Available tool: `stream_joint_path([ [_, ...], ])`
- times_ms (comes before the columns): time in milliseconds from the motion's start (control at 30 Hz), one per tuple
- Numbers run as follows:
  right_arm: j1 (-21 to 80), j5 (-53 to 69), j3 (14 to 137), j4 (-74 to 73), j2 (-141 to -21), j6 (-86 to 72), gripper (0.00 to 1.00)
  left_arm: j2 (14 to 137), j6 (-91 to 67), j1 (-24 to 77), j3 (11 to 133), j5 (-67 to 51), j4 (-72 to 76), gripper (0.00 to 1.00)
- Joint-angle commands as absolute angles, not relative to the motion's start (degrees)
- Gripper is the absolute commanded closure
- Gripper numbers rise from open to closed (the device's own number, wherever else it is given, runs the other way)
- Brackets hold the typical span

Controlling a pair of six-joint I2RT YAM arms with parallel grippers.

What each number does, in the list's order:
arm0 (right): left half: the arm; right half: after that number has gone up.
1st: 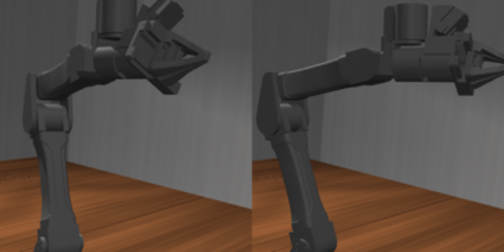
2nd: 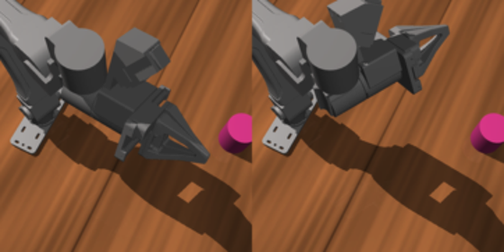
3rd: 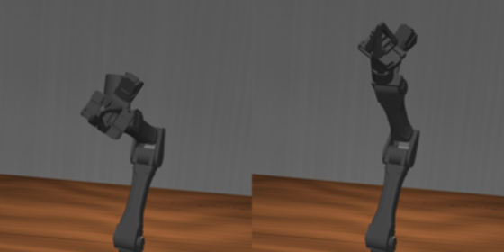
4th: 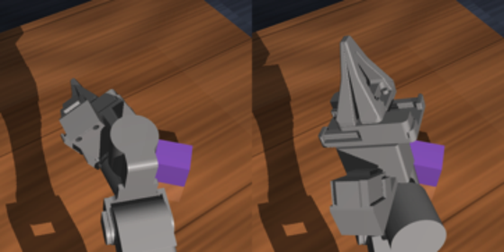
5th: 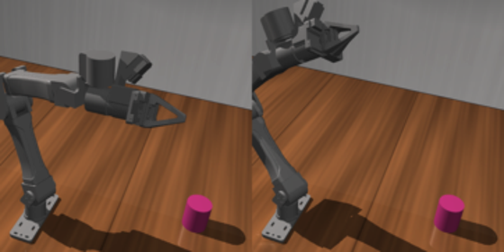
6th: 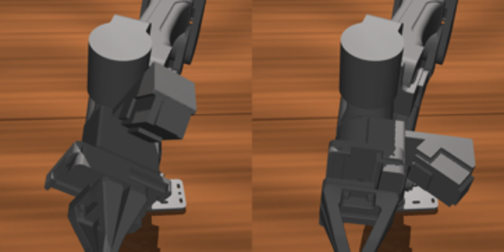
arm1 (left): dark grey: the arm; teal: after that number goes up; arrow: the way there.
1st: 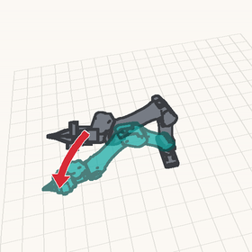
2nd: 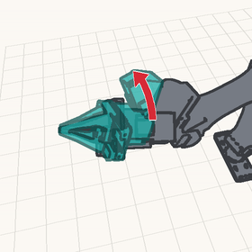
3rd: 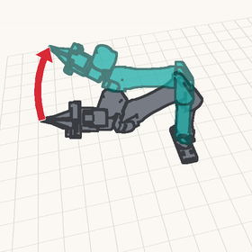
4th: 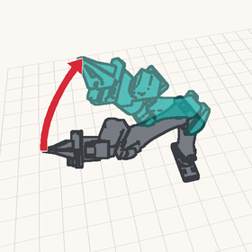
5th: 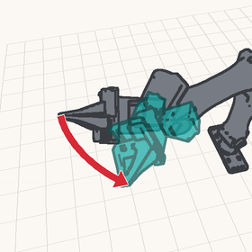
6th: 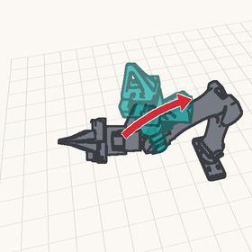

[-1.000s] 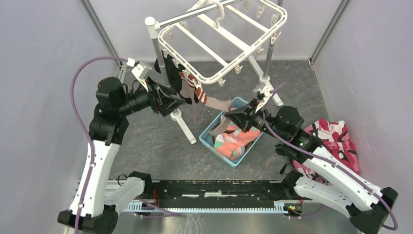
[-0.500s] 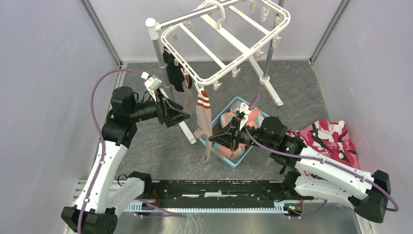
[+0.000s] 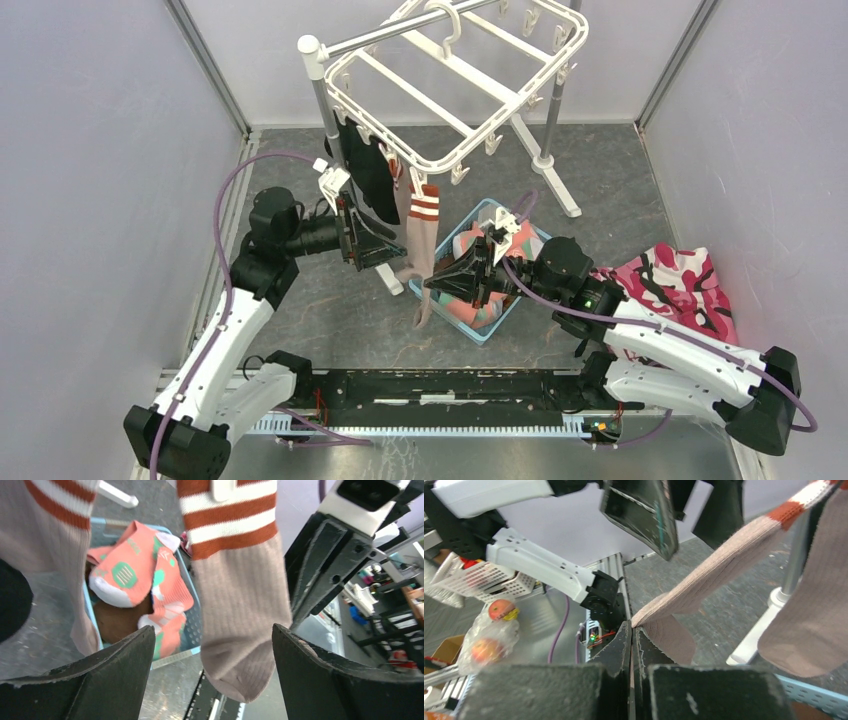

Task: Remove the socks clipped to the hanger
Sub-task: Remove the sock from the hanger.

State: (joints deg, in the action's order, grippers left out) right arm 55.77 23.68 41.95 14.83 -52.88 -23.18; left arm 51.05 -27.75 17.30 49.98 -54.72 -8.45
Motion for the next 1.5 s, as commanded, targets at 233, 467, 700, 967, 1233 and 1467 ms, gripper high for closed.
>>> stream_joint_path([
  [233, 56.1, 33.9, 44.8, 22.1, -54.9, -26.1, 1.0, 54.1, -48.1, 19.7, 46.7, -59.2, 12.1, 0.0],
  [467, 56.1, 34.9, 45.5, 23.1, -55.8, -26.9, 1.0, 55.8, -52.2, 20.4, 47.2, -60.2, 18.3, 0.03],
  [700, 56.0, 30.4, 46.2, 19.3, -55.3, -24.9, 0.99, 55.0, -50.2, 20.3, 47.0, -61.6, 17.9, 0.43],
  [967, 55.3, 28.5, 45.8, 18.9, -56.3, -25.9, 0.78, 56.5, -48.6, 20.3, 49.1, -60.1, 17.0, 0.85],
  [1233, 51.8, 16.2, 49.1, 13.9, -53.8, -24.6, 0.05, 54.5, -43.1, 20.6, 49.7, -62.1, 10.8, 0.98],
  [1467, 46.2, 22.6, 52.0, 24.3, -60.6, -30.2, 0.02, 54.7, -44.0, 21.6, 50.9, -63.9, 11.4, 0.98],
])
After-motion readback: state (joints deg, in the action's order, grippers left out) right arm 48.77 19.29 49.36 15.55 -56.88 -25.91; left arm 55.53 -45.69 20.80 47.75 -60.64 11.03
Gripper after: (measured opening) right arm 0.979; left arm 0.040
